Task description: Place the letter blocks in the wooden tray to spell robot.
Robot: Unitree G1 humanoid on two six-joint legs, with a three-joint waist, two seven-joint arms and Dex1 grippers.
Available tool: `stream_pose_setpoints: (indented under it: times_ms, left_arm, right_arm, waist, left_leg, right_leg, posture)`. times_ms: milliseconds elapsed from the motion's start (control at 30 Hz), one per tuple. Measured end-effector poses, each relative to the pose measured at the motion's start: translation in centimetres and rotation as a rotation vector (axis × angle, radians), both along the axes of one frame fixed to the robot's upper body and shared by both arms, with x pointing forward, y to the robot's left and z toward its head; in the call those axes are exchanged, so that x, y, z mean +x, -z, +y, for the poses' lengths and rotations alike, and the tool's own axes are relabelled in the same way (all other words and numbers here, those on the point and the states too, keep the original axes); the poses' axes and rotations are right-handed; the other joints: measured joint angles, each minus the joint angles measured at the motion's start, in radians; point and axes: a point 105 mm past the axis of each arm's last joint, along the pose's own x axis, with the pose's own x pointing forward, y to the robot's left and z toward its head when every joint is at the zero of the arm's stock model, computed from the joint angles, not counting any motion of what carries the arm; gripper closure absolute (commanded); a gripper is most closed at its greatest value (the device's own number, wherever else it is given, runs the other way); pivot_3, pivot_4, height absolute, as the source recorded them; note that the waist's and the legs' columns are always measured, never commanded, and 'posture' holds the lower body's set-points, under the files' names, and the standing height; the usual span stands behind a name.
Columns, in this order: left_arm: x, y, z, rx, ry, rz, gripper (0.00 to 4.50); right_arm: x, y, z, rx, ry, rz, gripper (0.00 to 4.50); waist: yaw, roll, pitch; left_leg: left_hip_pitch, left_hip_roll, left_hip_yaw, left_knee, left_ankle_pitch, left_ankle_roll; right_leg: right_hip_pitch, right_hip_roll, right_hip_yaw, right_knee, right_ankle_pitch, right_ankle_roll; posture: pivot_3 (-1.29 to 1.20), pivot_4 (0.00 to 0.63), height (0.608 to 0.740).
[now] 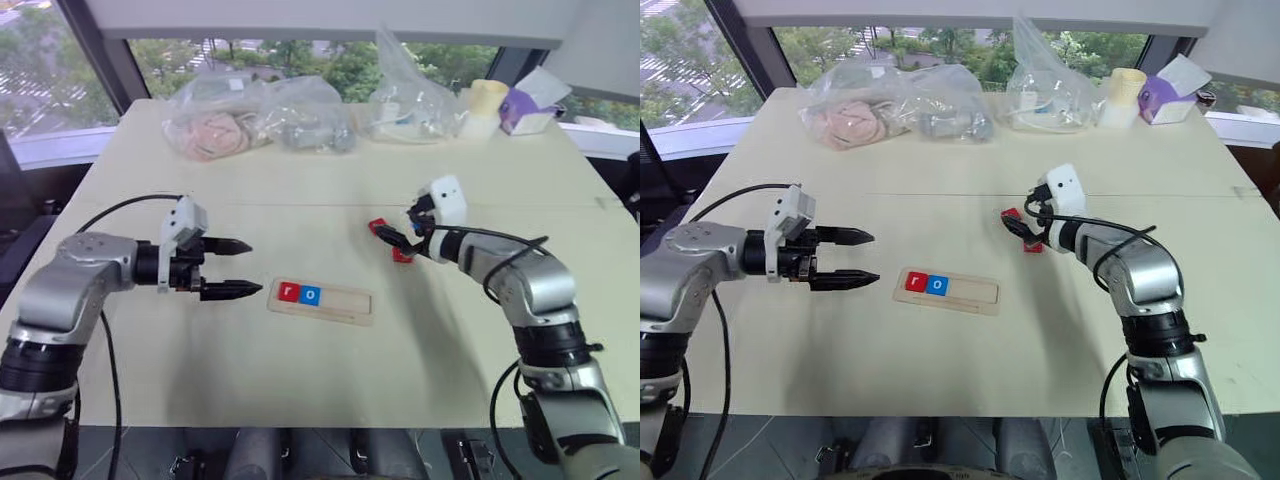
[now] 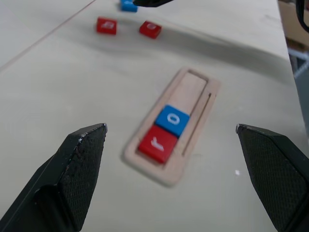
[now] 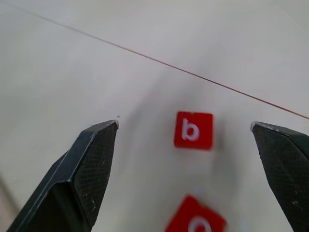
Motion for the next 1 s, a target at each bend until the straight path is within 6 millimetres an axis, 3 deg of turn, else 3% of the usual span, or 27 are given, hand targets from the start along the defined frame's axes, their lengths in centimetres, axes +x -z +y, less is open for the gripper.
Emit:
stream_pose_setpoints:
  times_ms: [133, 200, 433, 533, 700, 867, 1000]
  left_arm:
    - [-0.7, -1.7, 0.0, -0.02, -0.065, -0.063, 0.03]
    - [-1.0, -1.6, 0.0, -0.024, -0.093, -0.054, 0.03]
    - [-1.6, -1.2, -0.1, -0.03, -0.148, -0.045, 0.03]
    - [-1.6, -1.1, -0.1, -0.033, -0.157, -0.045, 0.0]
    - [-1.5, -0.9, -0.1, -0.032, -0.162, -0.046, 0.0]
    - [-1.3, -0.8, -0.6, -0.029, -0.137, -0.046, 0.0]
    - [-0.9, -0.7, -1.3, -0.019, -0.131, -0.064, 0.0]
  right_arm:
    - [1.3, 1.8, 1.5, -0.046, -0.024, 0.036, 0.0]
    - [1.7, 2.8, 1.1, -0.073, -0.004, 0.058, 0.0]
    - [3.5, 3.5, 0.2, -0.132, 0.09, 0.055, 0.0]
    - [3.5, 3.7, 0.5, -0.111, 0.091, 0.063, 0.85]
    - [3.2, 3.8, 1.3, -0.088, 0.084, 0.07, 3.32]
    - [2.7, 3.6, 0.5, -0.074, 0.13, 0.058, 3.33]
    - [1.0, 0.2, -3.0, -0.058, 0.267, -0.036, 3.33]
  waist:
    - [0.004, 0.0, 0.0]
    - [0.004, 0.0, 0.0]
    - [-0.004, 0.0, 0.0]
    - [-0.004, 0.0, 0.0]
    - [-0.003, 0.0, 0.0]
    - [0.003, 0.0, 0.0]
    - [0.007, 0.002, 0.001]
  left_leg:
    - [0.001, 0.0, 0.0, 0.001, 0.001, -0.001]
    - [0.0, -0.001, -0.001, 0.001, 0.001, -0.002]
    - [0.002, 0.0, -0.001, 0.001, 0.002, -0.004]
    - [0.002, 0.0, -0.001, 0.001, 0.003, -0.005]
    - [0.003, 0.0, -0.001, 0.001, 0.003, -0.005]
    - [0.002, 0.0, -0.001, 0.001, 0.003, -0.005]
    - [0.0, 0.0, -0.001, 0.001, 0.003, -0.005]
  right_leg:
    - [0.001, 0.0, 0.0, 0.0, 0.0, 0.0]
    - [0.002, 0.0, 0.0, 0.0, 0.001, 0.001]
    - [0.001, 0.001, 0.0, 0.002, 0.001, 0.001]
    - [0.001, 0.001, 0.0, 0.003, 0.001, 0.001]
    - [0.001, 0.0, 0.0, 0.005, 0.001, 0.001]
    - [0.001, 0.0, 0.0, 0.005, 0.001, 0.001]
    - [-0.001, -0.001, 0.0, 0.005, 0.001, 0.001]
  posture:
    - [0.0, 0.15, 0.739]
    - [0.0, 0.15, 0.739]
    - [0.0, 0.15, 0.739]
    - [0.0, 0.15, 0.739]
    - [0.0, 0.15, 0.739]
    - [0.0, 0.15, 0.739]
    - [0.0, 0.15, 0.739]
